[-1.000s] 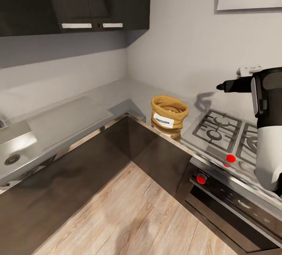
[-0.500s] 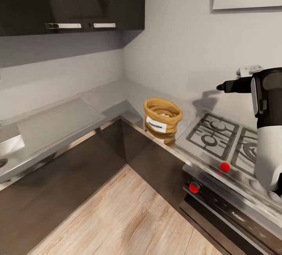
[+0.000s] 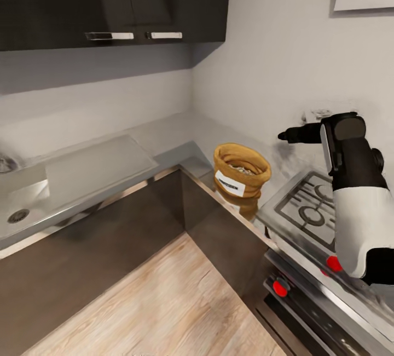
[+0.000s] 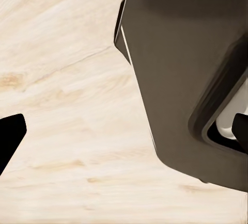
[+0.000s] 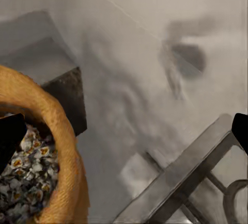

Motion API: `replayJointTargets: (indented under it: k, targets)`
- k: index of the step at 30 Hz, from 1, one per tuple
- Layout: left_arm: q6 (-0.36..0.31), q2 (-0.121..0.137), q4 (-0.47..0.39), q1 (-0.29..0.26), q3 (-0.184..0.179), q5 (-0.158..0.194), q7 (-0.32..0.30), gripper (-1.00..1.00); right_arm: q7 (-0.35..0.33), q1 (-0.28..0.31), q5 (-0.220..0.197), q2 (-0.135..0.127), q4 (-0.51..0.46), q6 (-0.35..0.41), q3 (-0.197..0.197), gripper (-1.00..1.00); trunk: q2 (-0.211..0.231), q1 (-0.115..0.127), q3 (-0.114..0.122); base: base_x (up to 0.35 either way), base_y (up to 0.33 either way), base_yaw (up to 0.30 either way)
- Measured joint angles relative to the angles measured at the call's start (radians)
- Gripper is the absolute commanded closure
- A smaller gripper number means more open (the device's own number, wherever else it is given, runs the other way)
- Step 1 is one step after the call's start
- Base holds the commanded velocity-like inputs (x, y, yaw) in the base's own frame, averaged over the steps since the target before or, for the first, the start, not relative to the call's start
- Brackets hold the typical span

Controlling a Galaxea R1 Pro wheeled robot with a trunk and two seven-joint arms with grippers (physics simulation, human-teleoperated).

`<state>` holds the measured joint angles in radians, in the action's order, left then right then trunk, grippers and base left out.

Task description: In the kitchen, take the popcorn bag from the countertop, put it into the microwave, and heat it until the popcorn is cooked so the cooked popcorn ends up inside the bag.

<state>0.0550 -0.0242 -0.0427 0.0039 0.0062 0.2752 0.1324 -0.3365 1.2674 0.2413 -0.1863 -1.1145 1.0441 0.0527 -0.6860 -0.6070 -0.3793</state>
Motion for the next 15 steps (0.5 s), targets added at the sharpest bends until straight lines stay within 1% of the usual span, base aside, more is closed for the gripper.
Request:
replayJointTargets:
  k: [1,2,3,5,6,8,11,15]
  targets:
    - [0.000,0.000,0.000,0.000,0.000,0.000,0.000,-1.00,0.002,-0.013,0.006,0.035,-0.003,0.000,-0.001,-1.00,0.000,0.000,0.000,0.001,-0.002,0.275]
    - [0.000,0.000,-0.001,0.000,0.000,0.000,0.000,-1.00,0.003,-0.018,0.013,0.049,-0.005,0.000,-0.001,-1.00,0.000,0.000,0.000,0.001,-0.001,0.179]
    - [0.000,0.000,0.000,0.000,0.000,-0.001,0.000,-1.00,0.003,-0.023,0.013,0.060,-0.006,0.000,-0.002,-1.00,0.000,0.000,0.000,0.000,-0.001,0.091]
    - [0.000,0.000,-0.001,0.000,0.000,-0.001,0.000,-1.00,0.003,-0.027,0.013,0.071,-0.007,0.000,-0.002,-1.00,0.000,0.000,0.000,-0.006,0.000,0.048]
    - [0.000,0.000,-0.001,0.000,0.000,-0.002,0.000,-1.00,0.003,-0.028,0.012,0.076,-0.007,0.000,-0.003,-1.00,0.000,0.000,0.000,-0.170,0.000,0.015]
    - [0.001,-0.001,-0.001,0.000,0.000,-0.002,0.000,-1.00,0.006,-0.035,0.013,0.100,-0.008,0.000,-0.002,-1.00,0.000,-0.001,0.000,-0.286,0.000,0.005]
    - [0.001,-0.001,-0.002,0.000,0.001,-0.002,0.001,-1.00,0.007,-0.044,0.016,0.111,-0.008,0.000,-0.001,-1.00,0.000,-0.001,0.000,-0.331,0.000,0.001]
    - [0.001,-0.001,-0.002,0.000,0.002,0.000,0.003,-1.00,0.007,-0.045,0.018,0.112,-0.006,0.000,0.000,-1.00,0.000,-0.001,0.000,-0.344,0.000,0.000]
